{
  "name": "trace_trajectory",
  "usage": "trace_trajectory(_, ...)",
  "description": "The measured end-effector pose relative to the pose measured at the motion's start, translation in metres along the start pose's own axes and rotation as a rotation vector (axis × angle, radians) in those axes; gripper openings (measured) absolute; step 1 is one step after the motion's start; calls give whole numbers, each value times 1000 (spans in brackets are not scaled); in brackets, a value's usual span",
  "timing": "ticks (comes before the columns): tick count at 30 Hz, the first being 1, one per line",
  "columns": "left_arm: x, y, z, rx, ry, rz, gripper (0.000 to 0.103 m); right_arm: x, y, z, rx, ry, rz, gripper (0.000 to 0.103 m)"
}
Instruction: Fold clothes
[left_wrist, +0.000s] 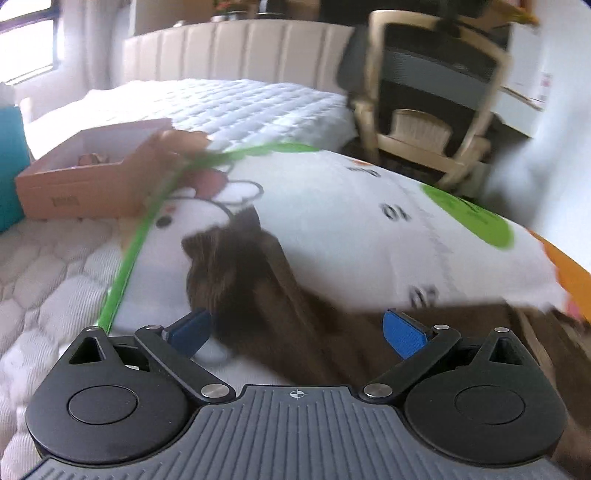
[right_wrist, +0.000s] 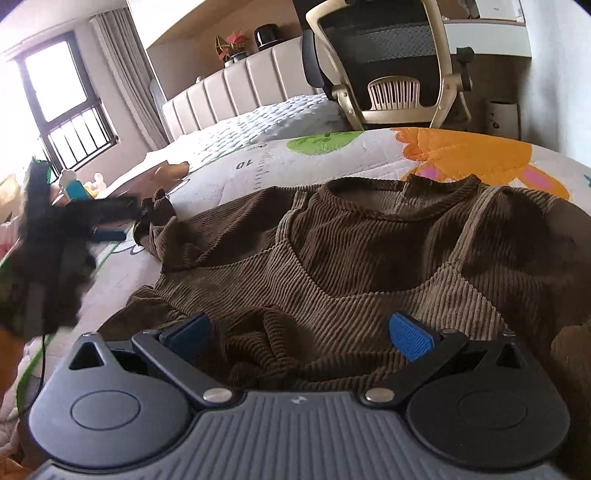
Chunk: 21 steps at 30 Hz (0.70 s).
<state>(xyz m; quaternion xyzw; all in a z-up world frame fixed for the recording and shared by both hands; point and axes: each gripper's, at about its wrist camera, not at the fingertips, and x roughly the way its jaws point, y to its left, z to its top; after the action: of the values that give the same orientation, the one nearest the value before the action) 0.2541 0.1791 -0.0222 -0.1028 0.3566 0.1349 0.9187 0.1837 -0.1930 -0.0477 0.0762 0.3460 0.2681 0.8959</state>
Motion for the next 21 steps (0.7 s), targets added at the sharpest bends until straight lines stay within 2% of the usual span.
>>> trace_trajectory(2,18,-2,11,-22,26,37,100,-1,-1,0,10,-6,6,103)
trace_trajectory(3,27,-4,17,-33,39,56,90,-1,-2,0,15,-9,8,103)
trace_trajectory(4,37,-4,22,-45,54,77,61,-1,-3,0,20,-12,11,103)
trace_trajectory(5,43,0,21,-58,64,102,57,-2,-4,0,24,-15,13,103)
trace_trajectory(6,43,4,19,-54,34,108,46,-2,-5,-1,31,-19,17,103)
trace_trajectory(7,40,4,16,-16,-6,128,23,-3,-6,-1,37,-22,21,103)
trace_trajectory(8,36,4,13,32,-33,143,17,-4,-7,-1,43,-26,26,103)
trace_trajectory(10,26,4,11,90,-74,144,8,-5,-10,-1,62,-35,40,103)
trace_trajectory(13,-4,-5,20,86,-147,58,7,-6,-14,-1,85,-46,54,103)
trace_trajectory(15,-33,-27,29,110,-217,-38,7,-11,-14,0,88,-69,21,103)
trace_trajectory(17,-65,-50,29,148,-266,-179,7,-23,-15,4,85,-111,-23,103)
trace_trajectory(19,-89,-73,19,211,-281,-315,7,-46,-19,10,79,-182,-70,103)
trace_trajectory(21,-92,-94,0,301,-254,-388,7,-76,-26,18,80,-260,-121,103)
